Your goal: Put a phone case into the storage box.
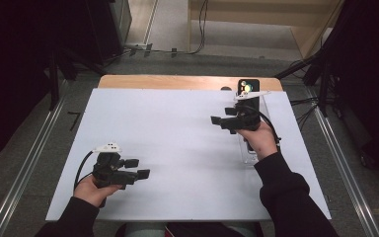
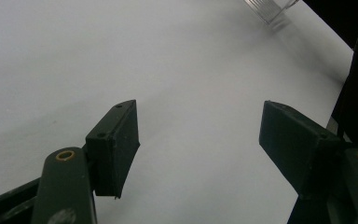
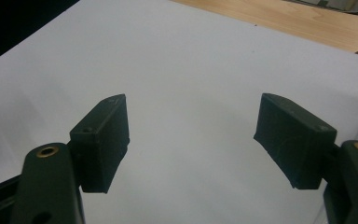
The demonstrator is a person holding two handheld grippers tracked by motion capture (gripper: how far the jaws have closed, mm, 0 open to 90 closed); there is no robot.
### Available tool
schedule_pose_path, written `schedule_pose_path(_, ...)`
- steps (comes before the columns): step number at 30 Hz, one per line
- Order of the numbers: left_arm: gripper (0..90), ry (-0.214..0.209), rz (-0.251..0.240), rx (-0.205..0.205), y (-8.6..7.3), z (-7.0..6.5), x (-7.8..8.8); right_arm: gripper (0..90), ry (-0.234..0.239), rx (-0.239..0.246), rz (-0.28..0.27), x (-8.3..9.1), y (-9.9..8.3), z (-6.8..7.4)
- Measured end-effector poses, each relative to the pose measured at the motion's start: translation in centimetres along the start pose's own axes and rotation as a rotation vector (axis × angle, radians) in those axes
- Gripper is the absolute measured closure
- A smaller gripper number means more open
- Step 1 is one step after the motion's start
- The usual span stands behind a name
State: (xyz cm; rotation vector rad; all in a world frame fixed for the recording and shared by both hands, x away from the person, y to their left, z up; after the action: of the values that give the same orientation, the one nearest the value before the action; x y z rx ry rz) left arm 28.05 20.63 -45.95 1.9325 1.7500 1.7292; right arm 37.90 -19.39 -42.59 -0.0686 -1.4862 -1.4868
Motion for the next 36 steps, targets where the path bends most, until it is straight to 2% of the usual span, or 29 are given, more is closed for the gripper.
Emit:
schedule_pose_path(7, 28.7, -0.006, 0.001, -0.003, 0.0, -0.1, 0.1, 24.0, 0.027, 0.019, 0.026, 0.3, -0.8, 0.5)
schedule_pose_path(14, 28.7, -0.01, 0.002, -0.004, 0.0, -0.1, 0.1, 24.0, 0.072, 0.013, 0.031, 0.5, -1.7, 1.4)
schedule_pose_path(36, 28.7, -0.031, 0.003, -0.018, 0.0, -0.3, 0.0, 23.8, 0.128, 0.082, 0.08, 1.0, -5.3, 4.2)
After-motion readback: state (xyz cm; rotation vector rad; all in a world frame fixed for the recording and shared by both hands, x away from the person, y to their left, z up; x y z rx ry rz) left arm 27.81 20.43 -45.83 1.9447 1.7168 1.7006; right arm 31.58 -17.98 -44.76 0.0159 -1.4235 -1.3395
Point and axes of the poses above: each handheld gripper's, and its own axes: x roughly backward along the jaws, y roughly out of its top, z roughly to its left, the point moved 1 cm from there along -x, roughly forward along the jaws, and after that the axes turned 3 degrees about z, right-handed, at the moved point
